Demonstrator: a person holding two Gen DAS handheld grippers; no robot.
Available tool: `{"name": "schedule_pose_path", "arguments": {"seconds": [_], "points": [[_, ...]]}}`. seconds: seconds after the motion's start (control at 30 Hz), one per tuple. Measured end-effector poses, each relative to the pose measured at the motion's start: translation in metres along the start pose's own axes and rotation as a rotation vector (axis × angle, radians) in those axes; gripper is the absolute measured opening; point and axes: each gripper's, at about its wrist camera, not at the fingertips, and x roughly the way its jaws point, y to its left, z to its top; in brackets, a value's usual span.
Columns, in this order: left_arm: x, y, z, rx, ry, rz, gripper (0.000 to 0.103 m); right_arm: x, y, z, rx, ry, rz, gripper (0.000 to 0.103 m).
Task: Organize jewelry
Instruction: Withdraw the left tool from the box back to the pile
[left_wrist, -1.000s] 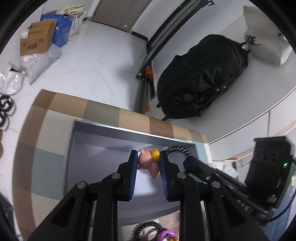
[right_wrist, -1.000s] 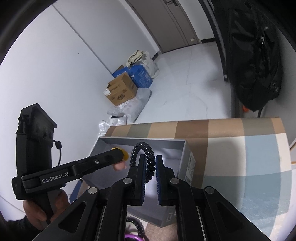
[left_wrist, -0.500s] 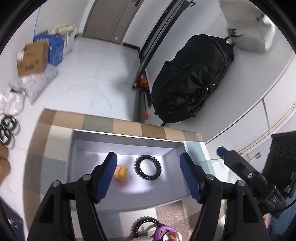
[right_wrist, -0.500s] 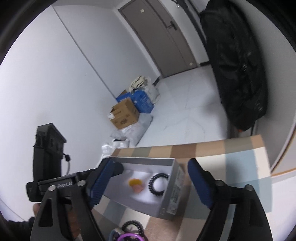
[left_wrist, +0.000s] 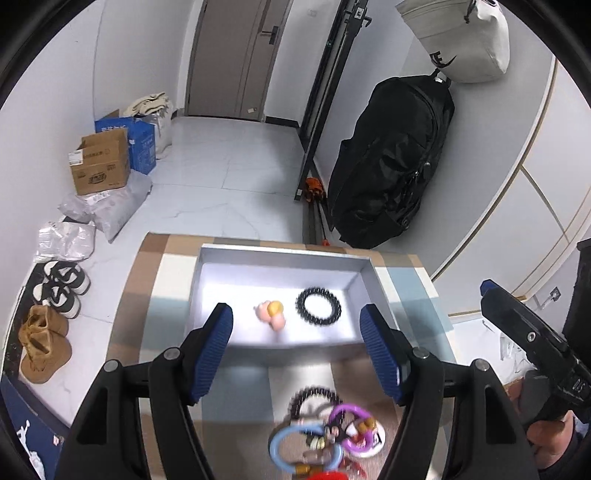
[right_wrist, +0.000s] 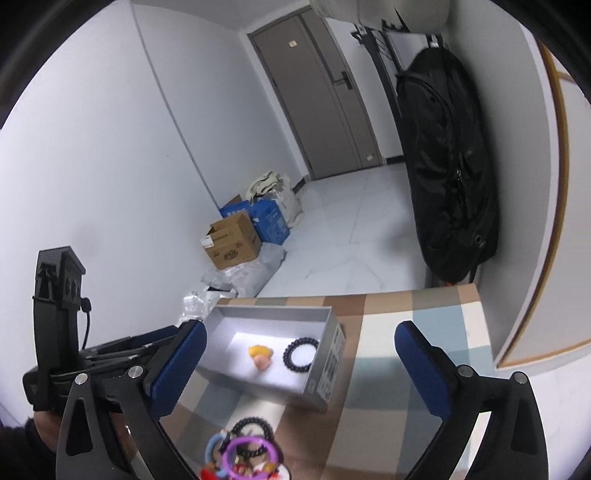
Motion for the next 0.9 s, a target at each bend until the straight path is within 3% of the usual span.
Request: {"name": "schedule_pose_path", "arguments": {"seconds": [0.1,0.47,0.7,0.9], "points": [[-0.008,-0.002,-0.009,-0.011,-0.015,0.015,0.079,-0.01,0.008,-0.011,-0.023,0.007,-0.008,0.103],[-0.027,0.0,-0.044,-0.025,-0.047,0.062,0.081,-0.043,0.014,-0.039,-0.046,0.011,-0.063,0.103],[-0.025,0.001,-0.064,-0.025,-0.002,0.051,0.081,-0.053,0.011,-0.05,-0.037,0.019,-0.095,0.103],[-0.018,0.003,-0.079,-0.05,0.09,-0.019,0.081,-0.058,0.011,-0.058,-0.013,0.025,-0.107,0.103]]}}
